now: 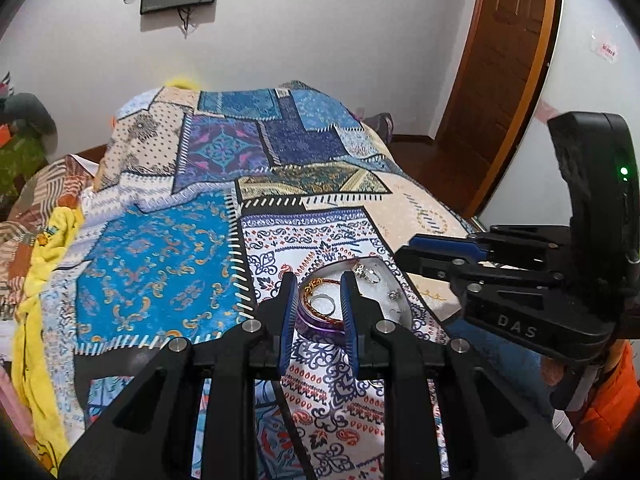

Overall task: Organize jewelry
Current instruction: 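Lower the ring into the purple tin and open the left gripper, then move the right tool toward the gold rings beside the tin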

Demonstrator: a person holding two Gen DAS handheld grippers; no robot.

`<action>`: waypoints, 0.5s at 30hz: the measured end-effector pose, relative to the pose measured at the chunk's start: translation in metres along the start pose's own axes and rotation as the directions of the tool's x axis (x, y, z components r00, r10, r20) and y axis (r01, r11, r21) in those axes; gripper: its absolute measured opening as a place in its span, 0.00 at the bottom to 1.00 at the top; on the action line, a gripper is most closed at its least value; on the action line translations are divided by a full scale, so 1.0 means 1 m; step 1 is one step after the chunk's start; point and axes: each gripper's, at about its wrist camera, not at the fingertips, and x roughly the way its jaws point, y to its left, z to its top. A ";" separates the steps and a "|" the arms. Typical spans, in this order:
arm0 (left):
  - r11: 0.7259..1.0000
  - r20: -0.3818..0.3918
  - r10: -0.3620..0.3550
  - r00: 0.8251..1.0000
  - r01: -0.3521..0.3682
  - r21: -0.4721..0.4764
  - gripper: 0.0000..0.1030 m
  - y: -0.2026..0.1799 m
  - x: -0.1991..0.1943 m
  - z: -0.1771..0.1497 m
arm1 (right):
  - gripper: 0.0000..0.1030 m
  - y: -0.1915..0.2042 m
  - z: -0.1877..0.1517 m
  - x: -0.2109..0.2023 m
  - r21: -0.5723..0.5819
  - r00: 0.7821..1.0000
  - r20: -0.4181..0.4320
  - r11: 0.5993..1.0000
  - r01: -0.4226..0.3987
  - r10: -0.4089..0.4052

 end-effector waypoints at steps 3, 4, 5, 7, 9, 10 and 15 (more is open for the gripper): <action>1.000 0.022 0.006 1.000 -0.006 0.004 0.20 -0.005 -0.017 0.001 | 0.16 0.005 0.000 -0.018 -0.005 1.000 0.026 1.000 0.010 -0.010; 1.000 0.027 0.007 1.000 -0.007 0.006 0.20 -0.006 -0.021 0.001 | 0.16 0.007 -0.001 -0.025 -0.006 0.999 0.038 1.000 0.013 -0.013; 1.000 0.036 0.008 0.999 -0.009 0.010 0.20 -0.009 -0.027 0.001 | 0.17 0.009 -0.001 -0.033 -0.008 0.999 0.051 1.000 0.016 -0.015; 1.000 0.051 0.016 0.999 -0.017 0.019 0.21 -0.014 -0.039 0.000 | 0.17 0.013 -0.002 -0.048 -0.012 0.997 0.076 1.000 0.025 -0.024; 1.000 0.063 0.017 0.998 -0.019 0.023 0.23 -0.016 -0.049 -0.001 | 0.21 0.017 -0.004 -0.059 -0.015 0.995 0.095 0.999 0.032 -0.030; 0.999 0.069 0.019 0.997 -0.020 0.025 0.24 -0.018 -0.053 -0.001 | 0.24 0.019 -0.004 -0.063 -0.017 0.994 0.103 0.999 0.036 -0.034; 0.999 0.092 0.028 0.995 -0.030 0.025 0.40 -0.024 -0.077 -0.009 | 0.42 0.035 -0.014 -0.090 -0.046 0.987 0.152 0.997 0.066 -0.058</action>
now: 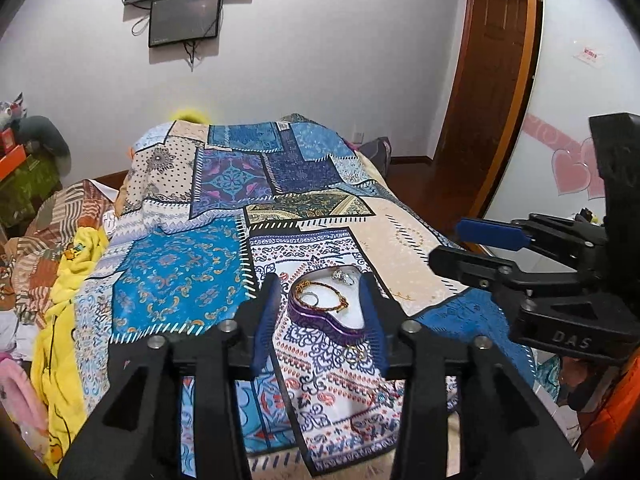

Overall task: Organize jewelry
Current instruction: 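Move the right tool toward the gold rings beside the tin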

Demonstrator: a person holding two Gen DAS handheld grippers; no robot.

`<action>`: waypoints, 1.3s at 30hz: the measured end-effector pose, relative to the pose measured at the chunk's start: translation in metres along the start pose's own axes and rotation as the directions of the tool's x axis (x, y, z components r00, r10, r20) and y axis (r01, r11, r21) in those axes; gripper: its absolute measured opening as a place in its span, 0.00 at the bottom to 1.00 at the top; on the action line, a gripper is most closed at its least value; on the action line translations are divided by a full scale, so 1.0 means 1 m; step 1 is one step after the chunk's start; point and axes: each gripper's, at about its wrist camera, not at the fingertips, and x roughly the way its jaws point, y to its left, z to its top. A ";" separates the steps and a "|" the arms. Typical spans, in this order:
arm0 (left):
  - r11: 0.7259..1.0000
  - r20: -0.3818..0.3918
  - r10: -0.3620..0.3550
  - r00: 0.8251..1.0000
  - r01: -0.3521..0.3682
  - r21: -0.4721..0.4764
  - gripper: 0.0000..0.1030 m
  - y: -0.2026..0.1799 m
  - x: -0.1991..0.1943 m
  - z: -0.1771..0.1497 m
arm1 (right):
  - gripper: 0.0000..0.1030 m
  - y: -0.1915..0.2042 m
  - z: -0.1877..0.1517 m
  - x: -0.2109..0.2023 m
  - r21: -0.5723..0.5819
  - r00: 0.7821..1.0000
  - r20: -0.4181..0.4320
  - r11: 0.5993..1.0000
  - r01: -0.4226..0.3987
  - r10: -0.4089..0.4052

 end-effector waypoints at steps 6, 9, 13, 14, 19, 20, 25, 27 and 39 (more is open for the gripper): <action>1.000 -0.017 0.019 1.000 -0.019 -0.012 0.43 0.001 -0.013 -0.012 | 0.42 0.004 -0.010 -0.014 0.016 1.000 0.007 1.000 0.013 -0.014; 0.999 -0.048 0.024 0.999 -0.025 -0.024 0.43 0.004 -0.011 -0.022 | 0.42 0.003 -0.017 -0.015 0.027 1.000 -0.004 0.999 0.018 -0.018; 0.999 -0.100 0.023 0.995 -0.026 -0.031 0.43 0.006 -0.004 -0.037 | 0.42 -0.001 -0.030 -0.011 0.049 0.999 -0.036 0.998 0.026 -0.024; 0.999 -0.107 0.023 0.994 -0.026 -0.030 0.43 0.004 -0.003 -0.040 | 0.42 -0.002 -0.033 -0.011 0.054 0.999 -0.042 0.998 0.028 -0.026; 0.999 -0.181 -0.005 0.983 -0.001 -0.034 0.43 -0.002 0.017 -0.059 | 0.42 -0.013 -0.052 -0.002 0.088 0.994 -0.100 0.995 0.046 -0.037; 0.999 -0.191 -0.008 0.982 0.002 -0.032 0.43 -0.004 0.020 -0.062 | 0.42 -0.015 -0.056 -0.003 0.093 0.993 -0.110 0.994 0.049 -0.039; 0.999 -0.257 -0.035 0.966 0.025 -0.041 0.43 -0.011 0.043 -0.080 | 0.42 -0.023 -0.075 0.006 0.120 0.985 -0.170 0.992 0.045 -0.025; 0.998 -0.275 -0.046 0.960 0.034 -0.048 0.43 -0.013 0.049 -0.085 | 0.42 -0.023 -0.081 0.010 0.123 0.981 -0.191 0.992 0.036 -0.012; 0.993 -0.335 -0.115 0.935 0.113 -0.028 0.17 -0.029 0.080 -0.101 | 0.42 -0.033 -0.101 0.033 0.166 0.963 -0.268 0.986 0.015 0.030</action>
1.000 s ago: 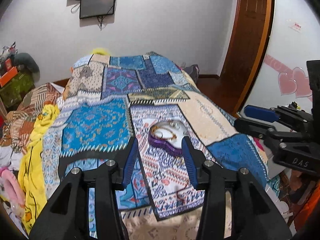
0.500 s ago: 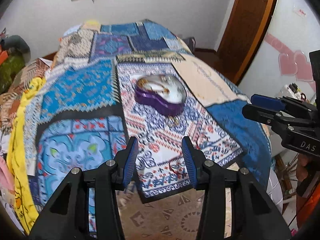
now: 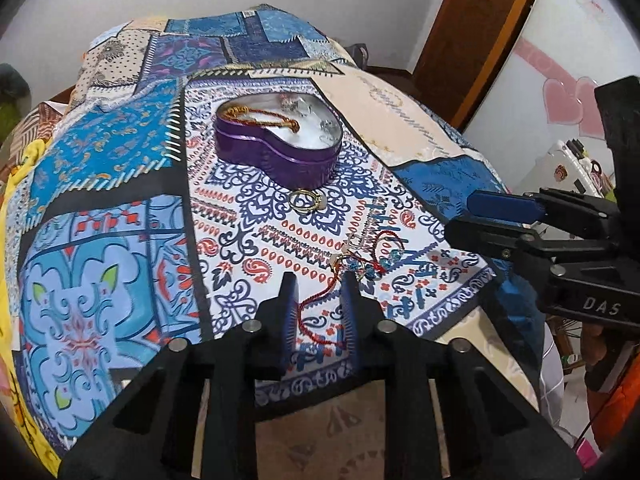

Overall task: Organize jewelry
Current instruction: 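Move the right tool toward the gold rings beside the tin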

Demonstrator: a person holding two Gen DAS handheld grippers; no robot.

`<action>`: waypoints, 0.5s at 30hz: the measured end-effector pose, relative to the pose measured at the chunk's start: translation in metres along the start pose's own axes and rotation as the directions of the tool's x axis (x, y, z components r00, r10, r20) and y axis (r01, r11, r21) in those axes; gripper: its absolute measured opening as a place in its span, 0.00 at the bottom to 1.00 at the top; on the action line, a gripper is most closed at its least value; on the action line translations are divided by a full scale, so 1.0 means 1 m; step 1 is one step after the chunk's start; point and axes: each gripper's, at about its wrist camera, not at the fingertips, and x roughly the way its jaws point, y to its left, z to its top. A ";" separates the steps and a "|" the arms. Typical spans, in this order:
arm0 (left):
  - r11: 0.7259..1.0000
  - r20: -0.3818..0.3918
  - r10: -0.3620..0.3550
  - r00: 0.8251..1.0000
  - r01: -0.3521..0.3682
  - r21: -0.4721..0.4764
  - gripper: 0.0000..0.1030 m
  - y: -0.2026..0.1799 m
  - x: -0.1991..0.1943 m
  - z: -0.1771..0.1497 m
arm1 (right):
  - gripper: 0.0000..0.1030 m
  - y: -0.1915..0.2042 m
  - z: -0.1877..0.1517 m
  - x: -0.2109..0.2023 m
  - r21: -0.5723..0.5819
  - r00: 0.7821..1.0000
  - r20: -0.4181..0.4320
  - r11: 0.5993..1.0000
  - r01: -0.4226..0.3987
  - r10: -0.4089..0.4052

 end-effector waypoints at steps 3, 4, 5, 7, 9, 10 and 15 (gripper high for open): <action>1.000 0.002 -0.011 1.000 0.011 0.005 0.08 -0.001 0.006 -0.002 | 0.42 -0.002 0.000 0.001 0.003 1.000 -0.005 1.000 0.001 -0.001; 1.000 0.003 -0.015 1.000 0.015 0.011 0.02 -0.002 0.006 -0.002 | 0.42 -0.003 0.000 0.001 0.004 1.000 -0.006 1.000 0.000 0.000; 1.000 0.001 -0.014 1.000 0.014 0.012 0.01 -0.003 0.007 -0.002 | 0.42 -0.004 0.000 0.002 0.005 1.000 -0.007 1.000 -0.001 0.001; 1.000 0.002 -0.020 1.000 0.020 0.018 0.00 -0.005 0.005 -0.001 | 0.42 -0.005 -0.001 0.002 0.005 1.000 -0.010 1.000 -0.003 0.003; 1.000 0.020 -0.020 1.000 0.019 0.023 0.00 -0.008 0.000 0.000 | 0.42 -0.005 -0.001 0.002 0.006 1.000 -0.012 1.000 -0.004 0.004; 1.000 0.030 -0.017 0.999 0.016 0.023 0.00 -0.009 -0.004 0.001 | 0.42 -0.005 -0.002 0.002 0.006 1.000 -0.012 1.000 -0.006 0.006; 0.999 0.106 -0.038 0.994 0.039 -0.005 0.00 -0.009 -0.031 0.012 | 0.42 -0.003 0.000 0.003 0.006 1.000 -0.016 1.000 -0.020 0.020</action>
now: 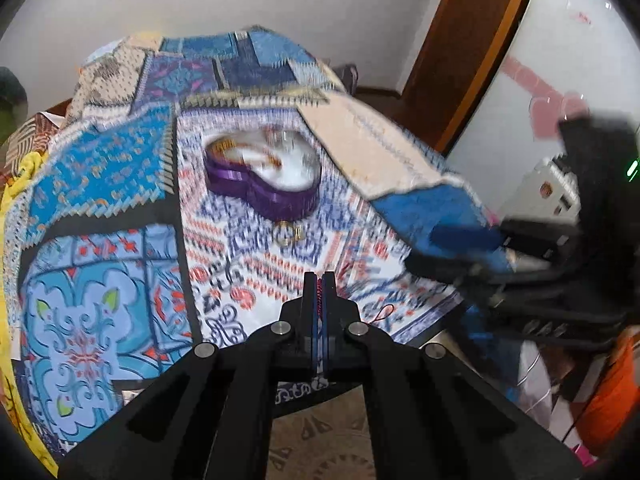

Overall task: Organize jewelry
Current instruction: 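Move the right tool toward the gold rings beside the tin, then close the right gripper on a gold ring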

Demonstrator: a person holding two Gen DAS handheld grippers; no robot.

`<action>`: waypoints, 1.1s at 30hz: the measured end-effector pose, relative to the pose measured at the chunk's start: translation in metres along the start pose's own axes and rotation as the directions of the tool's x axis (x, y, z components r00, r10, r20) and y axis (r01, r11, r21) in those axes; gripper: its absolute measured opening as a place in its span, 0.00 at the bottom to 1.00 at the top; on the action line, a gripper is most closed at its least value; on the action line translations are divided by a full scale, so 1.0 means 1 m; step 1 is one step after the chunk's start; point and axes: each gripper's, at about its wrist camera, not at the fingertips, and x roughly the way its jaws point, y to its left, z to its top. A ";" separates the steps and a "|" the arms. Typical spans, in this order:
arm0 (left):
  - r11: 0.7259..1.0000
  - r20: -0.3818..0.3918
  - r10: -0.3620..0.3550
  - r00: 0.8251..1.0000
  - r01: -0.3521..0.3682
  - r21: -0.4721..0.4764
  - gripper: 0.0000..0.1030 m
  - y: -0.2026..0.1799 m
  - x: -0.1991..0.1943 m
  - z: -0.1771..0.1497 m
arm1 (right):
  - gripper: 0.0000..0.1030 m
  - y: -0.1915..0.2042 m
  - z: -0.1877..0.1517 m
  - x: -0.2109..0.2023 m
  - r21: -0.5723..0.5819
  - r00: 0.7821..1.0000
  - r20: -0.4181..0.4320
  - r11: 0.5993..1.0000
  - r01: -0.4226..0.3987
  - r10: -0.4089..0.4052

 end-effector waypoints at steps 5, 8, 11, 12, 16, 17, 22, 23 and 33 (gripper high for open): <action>1.000 0.102 -0.002 0.995 0.004 -0.015 0.00 0.003 -0.034 0.015 | 0.42 0.009 0.000 0.001 -0.019 1.000 -0.003 1.000 -0.011 0.010; 1.000 0.150 0.012 0.989 -0.008 -0.024 0.00 0.008 -0.051 0.020 | 0.42 0.016 0.000 0.003 -0.028 1.000 -0.007 0.999 -0.020 0.020; 0.999 0.185 0.033 0.982 -0.026 -0.040 0.00 0.017 -0.063 0.021 | 0.42 0.024 0.001 0.007 -0.040 0.999 -0.015 0.999 -0.037 0.036; 0.999 0.190 0.039 0.981 -0.031 -0.044 0.00 0.019 -0.065 0.021 | 0.42 0.028 0.001 0.010 -0.048 0.999 -0.019 0.998 -0.041 0.040; 0.996 0.189 0.069 0.980 -0.056 -0.072 0.00 0.034 -0.067 0.014 | 0.42 0.044 0.002 0.022 -0.092 0.999 -0.034 0.995 -0.042 0.039; 0.995 0.186 0.074 0.980 -0.061 -0.078 0.00 0.038 -0.067 0.012 | 0.42 0.047 0.002 0.023 -0.093 0.999 -0.036 0.995 -0.044 0.040; 0.991 0.175 0.087 0.981 -0.068 -0.111 0.00 0.053 -0.065 0.001 | 0.42 0.059 0.007 0.038 -0.111 0.996 -0.071 0.992 -0.065 0.057; 0.990 0.173 0.088 0.981 -0.068 -0.121 0.00 0.056 -0.064 -0.002 | 0.41 0.060 0.008 0.039 -0.114 0.995 -0.074 0.991 -0.068 0.060; 0.983 0.159 0.090 0.983 -0.062 -0.171 0.00 0.075 -0.056 -0.013 | 0.25 0.077 0.010 0.056 -0.200 0.995 -0.096 0.979 -0.034 0.015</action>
